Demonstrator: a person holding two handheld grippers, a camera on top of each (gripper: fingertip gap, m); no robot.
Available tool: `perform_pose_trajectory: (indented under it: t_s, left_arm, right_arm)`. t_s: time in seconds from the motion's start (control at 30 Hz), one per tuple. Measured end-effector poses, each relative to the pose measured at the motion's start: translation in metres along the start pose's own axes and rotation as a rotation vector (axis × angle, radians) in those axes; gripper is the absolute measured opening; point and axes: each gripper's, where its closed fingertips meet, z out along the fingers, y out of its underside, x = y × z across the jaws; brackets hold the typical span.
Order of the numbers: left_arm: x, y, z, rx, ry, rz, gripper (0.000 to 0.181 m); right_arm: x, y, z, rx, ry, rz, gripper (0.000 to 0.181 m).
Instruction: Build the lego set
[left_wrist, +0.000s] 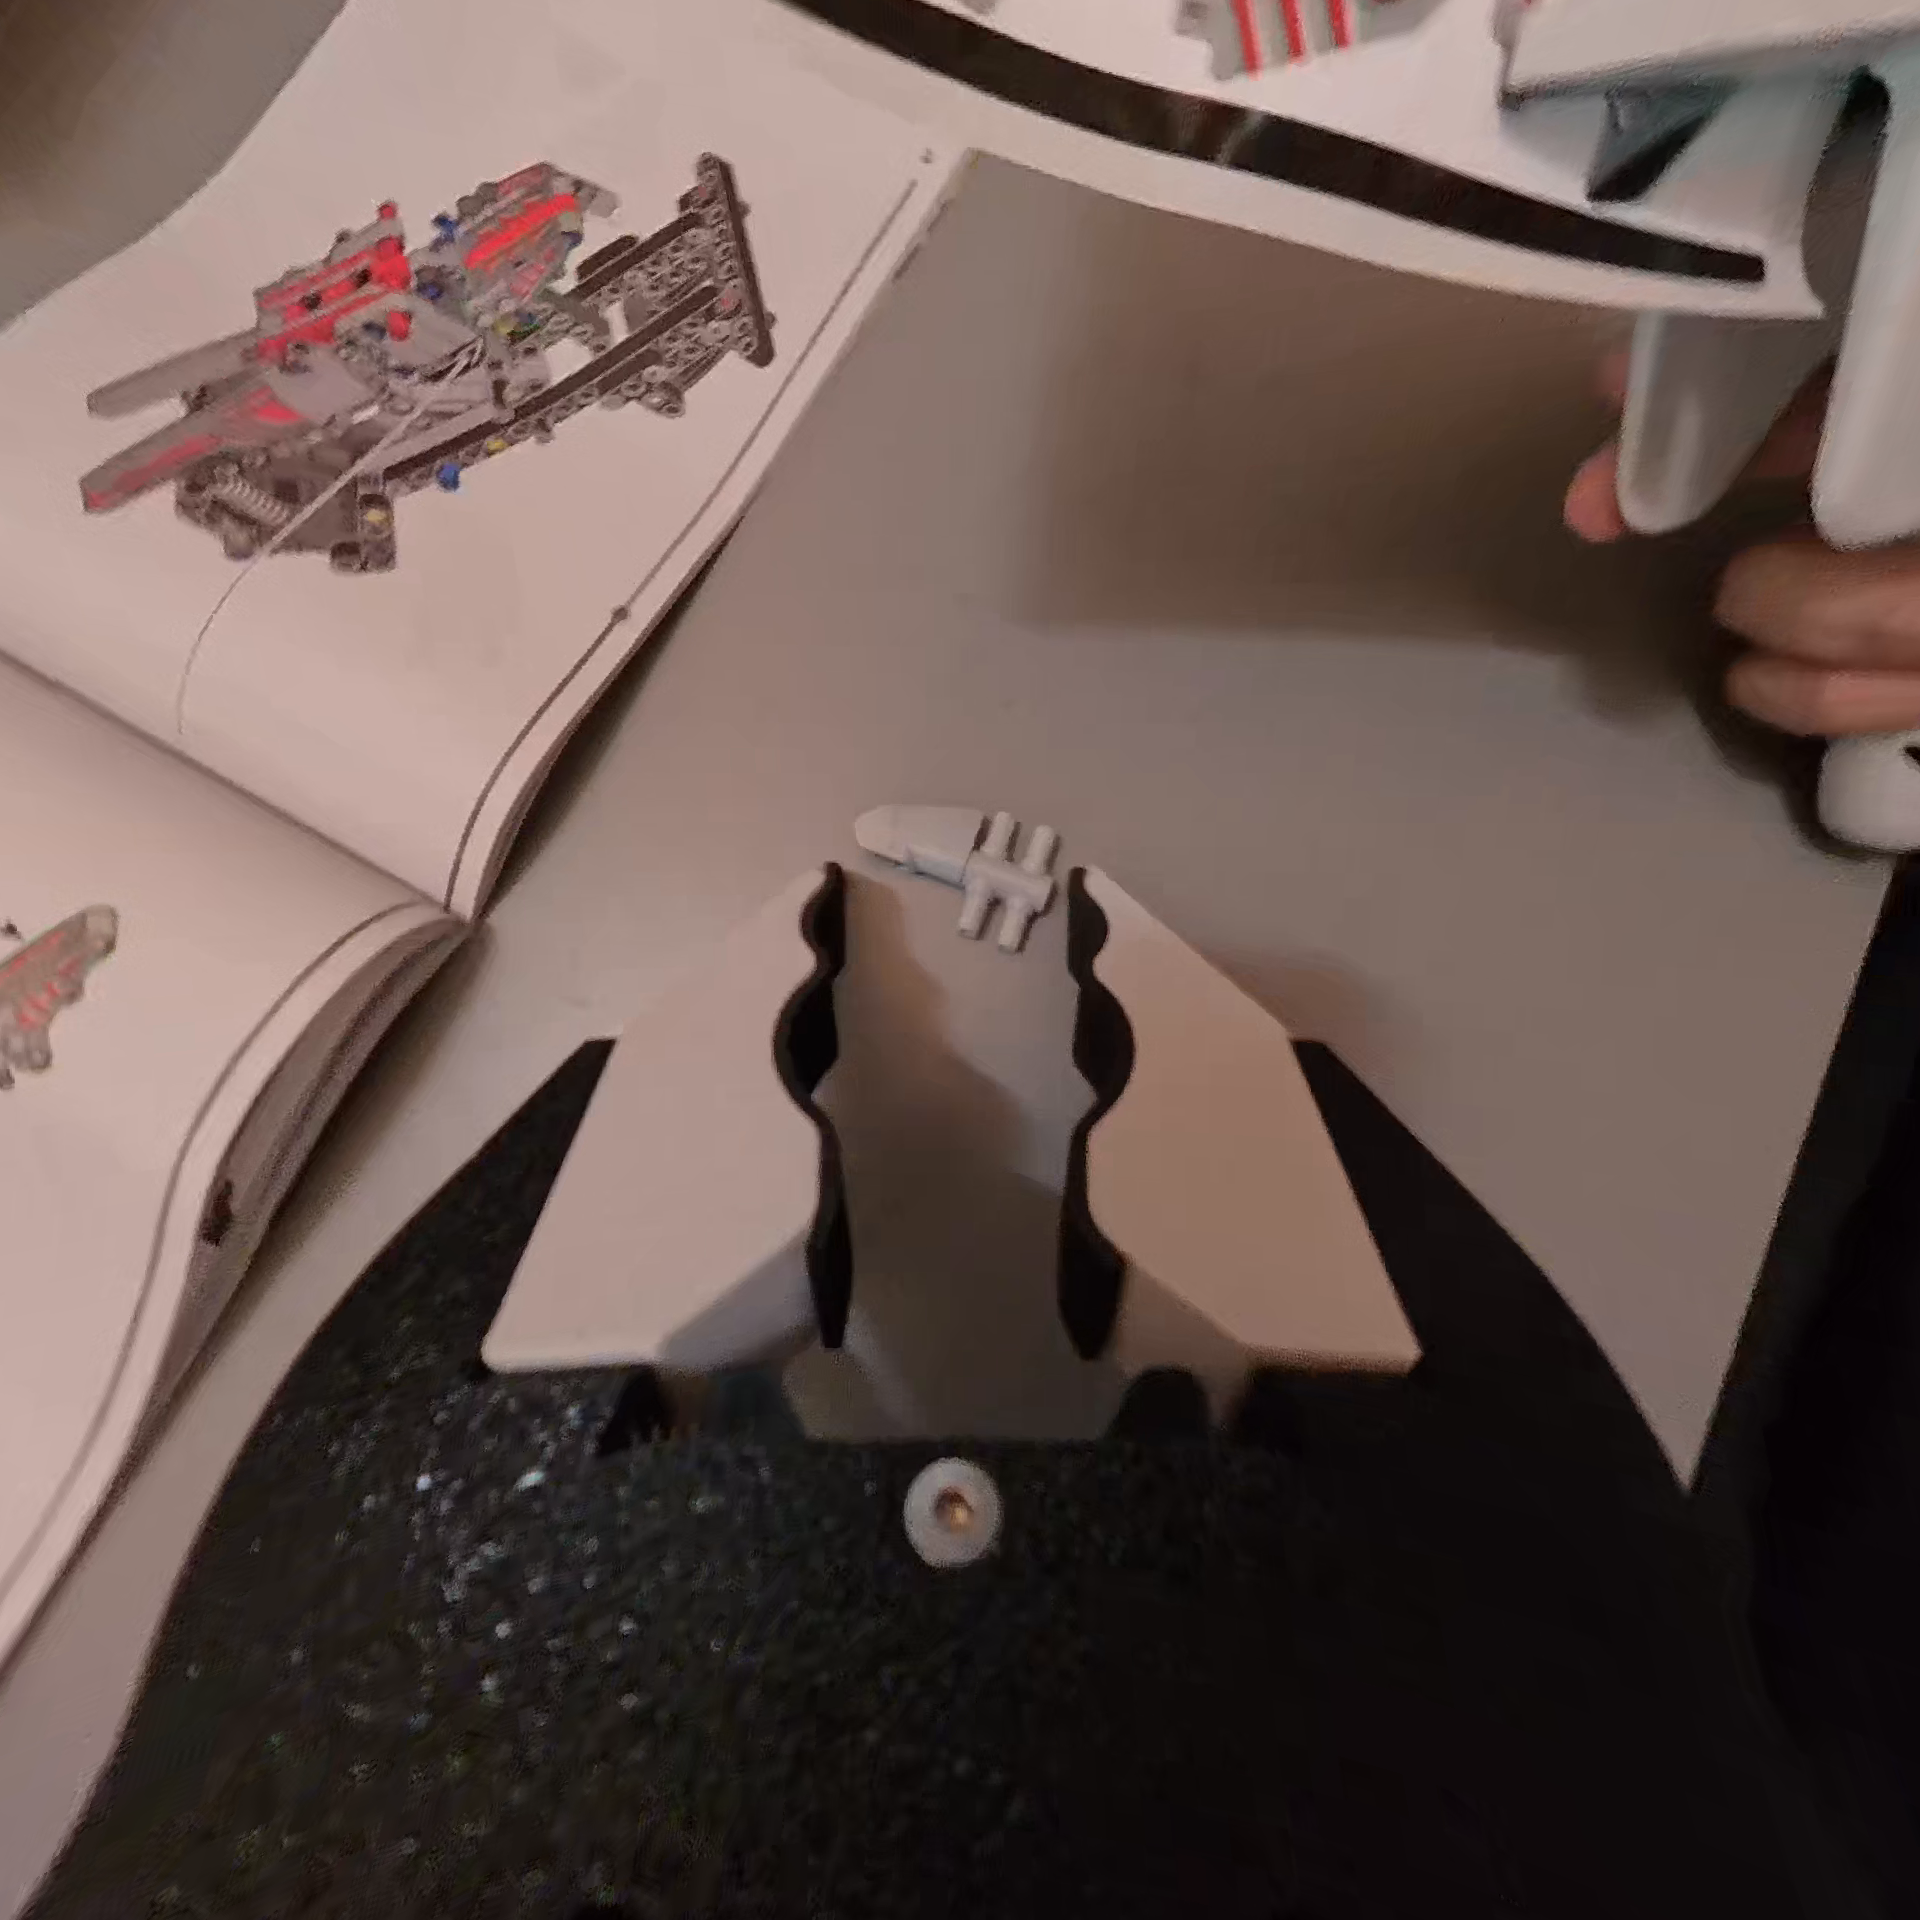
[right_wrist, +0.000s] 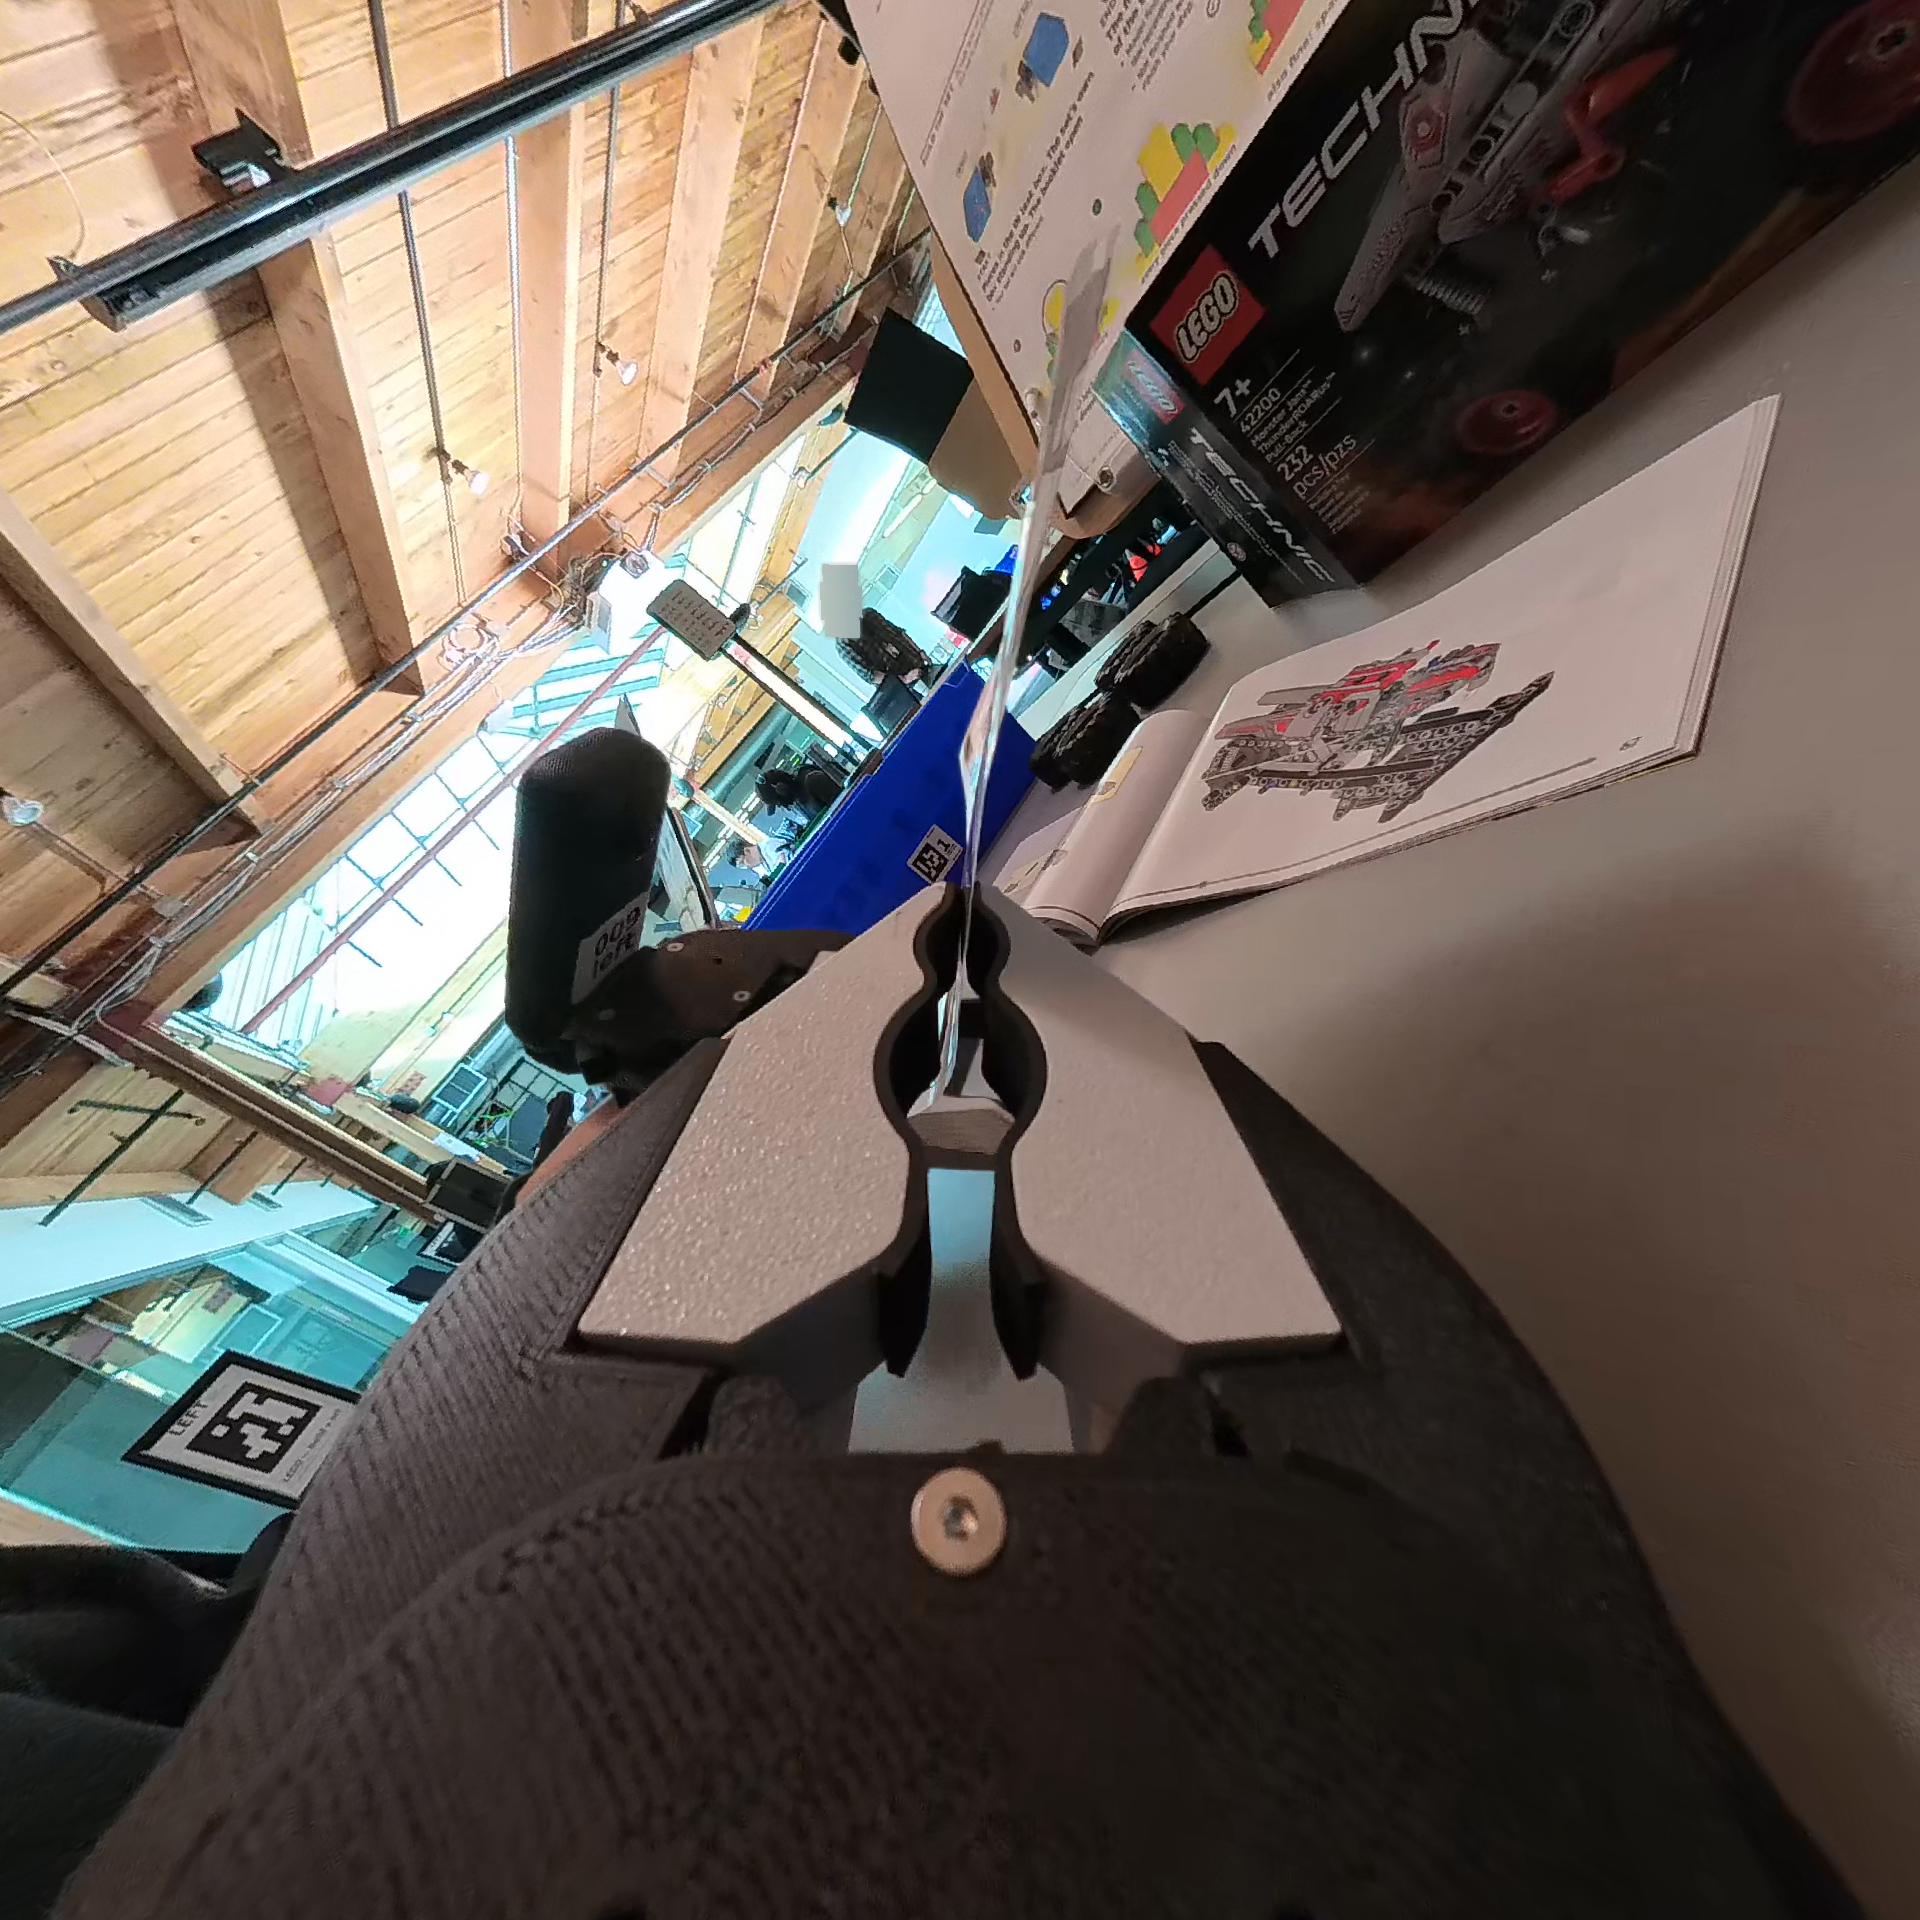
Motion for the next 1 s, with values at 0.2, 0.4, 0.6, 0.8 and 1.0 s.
perform_pose_trajectory:
  t_s: [0.2,0.4,0.6,0.8,1.0]
  left_arm:
    - [-0.006,0.004,-0.004,-0.013,0.034,0.183,0.032]
    - [-0.021,0.004,-0.015,0.003,-0.043,0.062,0.033]
    - [-0.006,0.002,-0.004,0.007,-0.024,0.076,0.037]
    - [-0.024,0.008,-0.009,-0.018,-0.087,0.069,0.033]
    - [-0.010,0.000,-0.010,0.035,-0.043,0.077,0.031]
  right_arm:
    - [-0.001,0.001,0.000,-0.004,-0.005,-0.001,0.000]
    - [-0.001,0.001,0.000,-0.007,-0.008,0.002,0.000]
    - [-0.001,0.002,0.001,-0.012,-0.007,-0.003,0.000]
    - [-0.001,0.002,0.001,-0.012,-0.010,0.004,0.000]
    - [-0.001,0.003,0.001,-0.017,-0.008,0.004,0.000]
